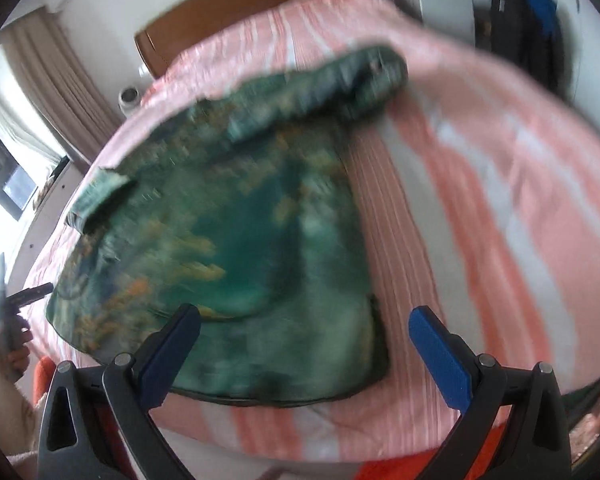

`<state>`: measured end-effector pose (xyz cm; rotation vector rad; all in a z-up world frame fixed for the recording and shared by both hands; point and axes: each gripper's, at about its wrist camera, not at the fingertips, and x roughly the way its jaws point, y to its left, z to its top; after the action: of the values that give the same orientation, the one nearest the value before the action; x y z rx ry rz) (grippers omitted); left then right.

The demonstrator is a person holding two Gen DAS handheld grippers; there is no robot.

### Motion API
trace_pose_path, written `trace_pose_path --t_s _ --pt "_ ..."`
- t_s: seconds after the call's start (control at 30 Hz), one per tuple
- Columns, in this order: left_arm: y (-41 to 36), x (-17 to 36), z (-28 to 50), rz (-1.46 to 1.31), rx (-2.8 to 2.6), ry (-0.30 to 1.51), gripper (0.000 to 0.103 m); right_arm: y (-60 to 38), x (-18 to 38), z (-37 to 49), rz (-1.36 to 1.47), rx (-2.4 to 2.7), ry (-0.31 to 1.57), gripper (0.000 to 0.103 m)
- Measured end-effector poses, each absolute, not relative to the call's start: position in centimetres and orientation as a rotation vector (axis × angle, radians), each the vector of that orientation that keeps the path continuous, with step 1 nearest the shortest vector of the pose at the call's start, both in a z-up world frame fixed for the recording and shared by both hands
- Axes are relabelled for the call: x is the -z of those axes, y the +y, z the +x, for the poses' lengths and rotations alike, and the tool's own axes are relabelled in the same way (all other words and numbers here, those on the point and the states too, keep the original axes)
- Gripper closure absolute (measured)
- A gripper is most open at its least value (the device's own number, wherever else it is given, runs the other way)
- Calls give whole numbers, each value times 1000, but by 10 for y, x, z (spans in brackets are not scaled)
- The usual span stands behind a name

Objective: Fold large clothes
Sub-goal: 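Grasp the jacket hem edges with both grippers and lift them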

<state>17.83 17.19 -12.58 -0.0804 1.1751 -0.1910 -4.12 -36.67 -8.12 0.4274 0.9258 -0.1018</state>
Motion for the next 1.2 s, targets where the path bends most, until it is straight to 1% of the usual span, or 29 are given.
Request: trace_pose_path --t_s 0.07,0.1,0.13,0.17,0.2,0.23,0.27,0.3,0.33,0.37,0.43,0.53,0.67,0.77,0.93,1.07,1.13,1.17,1.2 --pt "165 133 178 -90 234 1188 1 -375 103 -35 513 51 970 1" --pt "158 134 176 -88 256 1182 1 -376 108 -35 545 32 976 7" --pt "154 133 174 -85 273 1175 4 -374 111 -34 566 10 973 15" --pt "148 133 172 -75 286 1168 19 -370 112 -33 571 -13 971 17" --pt "142 135 169 -46 269 1170 39 -367 112 -32 558 -10 975 23" --pt "138 135 167 -28 252 1172 47 -363 112 -31 537 -1 982 36" --pt "135 134 163 -32 251 1169 64 -358 112 -30 500 19 1000 44" --pt "134 132 163 -37 251 1168 76 -356 111 -30 478 33 1006 64" --pt "131 128 158 -30 239 1164 81 -353 109 -31 455 50 1006 81" --pt "127 122 154 -15 230 1154 85 -348 105 -34 421 73 999 84" --pt "123 107 142 14 230 1126 87 -340 93 -38 341 112 978 88" --pt "126 90 124 13 268 1117 88 -330 73 -42 248 164 945 89" --pt "128 94 93 32 298 1141 88 -336 60 -47 233 205 949 89" --pt "129 107 83 52 279 1165 88 -334 69 -52 228 219 988 90" --pt "136 119 100 22 265 1197 88 -335 94 -46 235 232 1030 90" --pt "125 127 99 105 246 1180 87 -336 100 -36 241 245 1028 90" --pt "118 126 93 158 228 1164 79 -334 101 -36 226 248 1024 90" --pt "117 124 92 185 212 1161 67 -333 101 -36 222 250 1018 90" --pt "117 121 90 204 198 1156 54 -333 102 -38 229 253 1008 85"
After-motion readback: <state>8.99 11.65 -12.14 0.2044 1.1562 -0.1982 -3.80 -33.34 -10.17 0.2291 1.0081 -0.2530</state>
